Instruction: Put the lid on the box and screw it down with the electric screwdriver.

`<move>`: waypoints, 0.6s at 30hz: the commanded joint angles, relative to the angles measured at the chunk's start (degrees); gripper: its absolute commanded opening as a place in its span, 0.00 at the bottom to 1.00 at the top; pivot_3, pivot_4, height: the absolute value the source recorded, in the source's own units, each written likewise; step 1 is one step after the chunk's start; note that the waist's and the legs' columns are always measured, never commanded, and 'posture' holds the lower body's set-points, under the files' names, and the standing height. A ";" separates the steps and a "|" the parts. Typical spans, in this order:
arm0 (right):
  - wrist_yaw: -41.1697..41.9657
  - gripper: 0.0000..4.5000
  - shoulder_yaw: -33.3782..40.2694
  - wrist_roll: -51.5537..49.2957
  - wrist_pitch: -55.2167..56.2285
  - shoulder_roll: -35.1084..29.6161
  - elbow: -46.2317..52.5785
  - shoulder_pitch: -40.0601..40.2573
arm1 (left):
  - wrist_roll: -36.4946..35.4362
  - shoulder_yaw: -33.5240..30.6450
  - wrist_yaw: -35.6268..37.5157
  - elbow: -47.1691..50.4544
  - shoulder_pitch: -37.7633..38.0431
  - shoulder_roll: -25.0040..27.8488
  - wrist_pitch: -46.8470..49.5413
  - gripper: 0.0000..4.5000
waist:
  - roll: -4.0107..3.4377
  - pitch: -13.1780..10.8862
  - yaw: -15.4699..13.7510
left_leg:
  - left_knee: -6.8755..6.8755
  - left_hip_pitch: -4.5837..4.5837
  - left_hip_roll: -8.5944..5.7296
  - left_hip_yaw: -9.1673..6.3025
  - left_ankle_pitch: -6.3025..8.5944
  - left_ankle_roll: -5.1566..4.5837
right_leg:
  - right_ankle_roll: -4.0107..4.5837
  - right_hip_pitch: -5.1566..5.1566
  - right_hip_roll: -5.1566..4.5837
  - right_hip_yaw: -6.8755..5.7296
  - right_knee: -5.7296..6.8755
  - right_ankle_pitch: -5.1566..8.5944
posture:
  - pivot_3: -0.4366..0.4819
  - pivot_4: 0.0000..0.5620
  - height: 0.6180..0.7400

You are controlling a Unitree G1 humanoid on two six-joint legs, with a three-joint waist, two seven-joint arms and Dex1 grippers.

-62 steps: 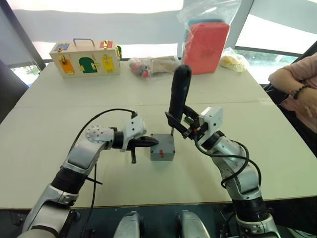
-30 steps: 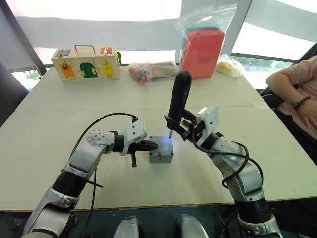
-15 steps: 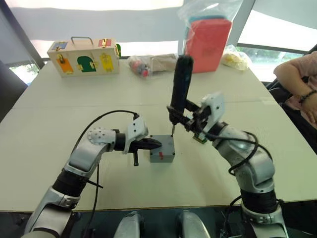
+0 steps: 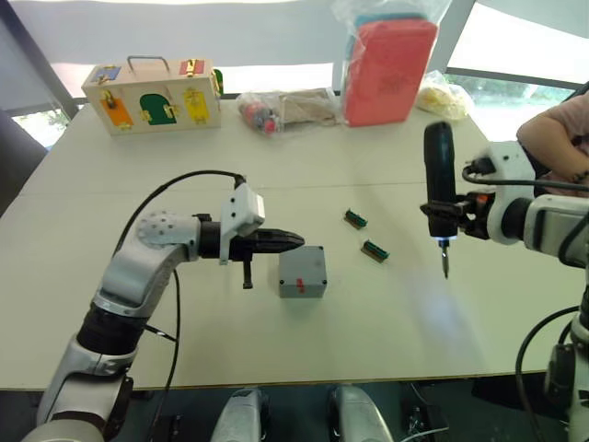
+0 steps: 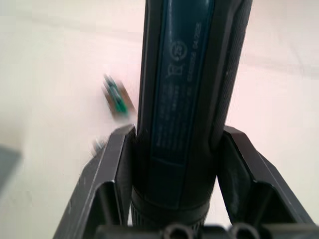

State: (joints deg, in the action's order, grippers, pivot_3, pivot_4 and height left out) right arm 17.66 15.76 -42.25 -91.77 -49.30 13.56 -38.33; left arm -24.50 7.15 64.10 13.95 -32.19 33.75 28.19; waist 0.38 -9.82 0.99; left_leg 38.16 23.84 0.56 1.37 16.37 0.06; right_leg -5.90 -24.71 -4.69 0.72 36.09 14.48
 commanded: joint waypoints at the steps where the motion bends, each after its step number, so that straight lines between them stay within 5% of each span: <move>1: 1.64 0.41 -5.04 1.71 -0.70 -2.76 -6.28 -2.47 | -2.19 -2.17 0.53 2.74 0.09 1.16 -0.47 0.00 | 0.00 -0.02 0.06 | 0.00 -0.02 0.00 0.01 0.00 0.00 | -0.05 0.00 0.03 0.02 0.01 -0.03 | 0.48 0.27 0.92; 10: 6.18 0.41 -17.40 9.70 4.76 -2.88 -22.62 -5.86 | -6.25 -3.88 -2.48 5.20 -0.61 0.00 1.22 0.00 | 0.01 -0.18 -0.22 | 0.04 -0.04 0.03 0.02 -0.01 0.01 | -0.21 0.01 0.12 0.05 0.03 -0.12 | 0.48 0.27 0.92; 15: 8.82 0.85 -18.79 11.77 6.86 -2.33 -24.74 -6.96 | -6.45 -3.87 -3.82 5.99 -0.29 0.59 1.64 0.00 | 0.04 -0.20 -0.23 | 0.10 -0.04 0.01 0.03 -0.01 0.01 | -0.31 0.04 0.11 0.08 0.02 -0.17 | 0.48 0.27 0.92; 18: 10.74 0.99 -19.02 12.74 9.20 -3.42 -22.53 -7.41 | -5.39 -3.76 -4.89 6.03 1.06 1.33 1.47 0.00 | 0.04 -0.20 -0.23 | 0.10 -0.05 0.01 0.03 -0.02 0.02 | -0.33 0.04 0.12 0.08 0.03 -0.19 | 0.48 0.27 0.92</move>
State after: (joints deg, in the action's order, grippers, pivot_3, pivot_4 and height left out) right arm 27.03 -3.88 -30.37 -84.77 -50.79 -11.51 -44.02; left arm -30.11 5.11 60.12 18.26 -31.60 34.04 29.87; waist 0.42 -10.02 0.76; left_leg 38.27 23.79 0.58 1.40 16.35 0.08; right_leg -6.23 -24.67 -4.57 0.80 36.13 14.30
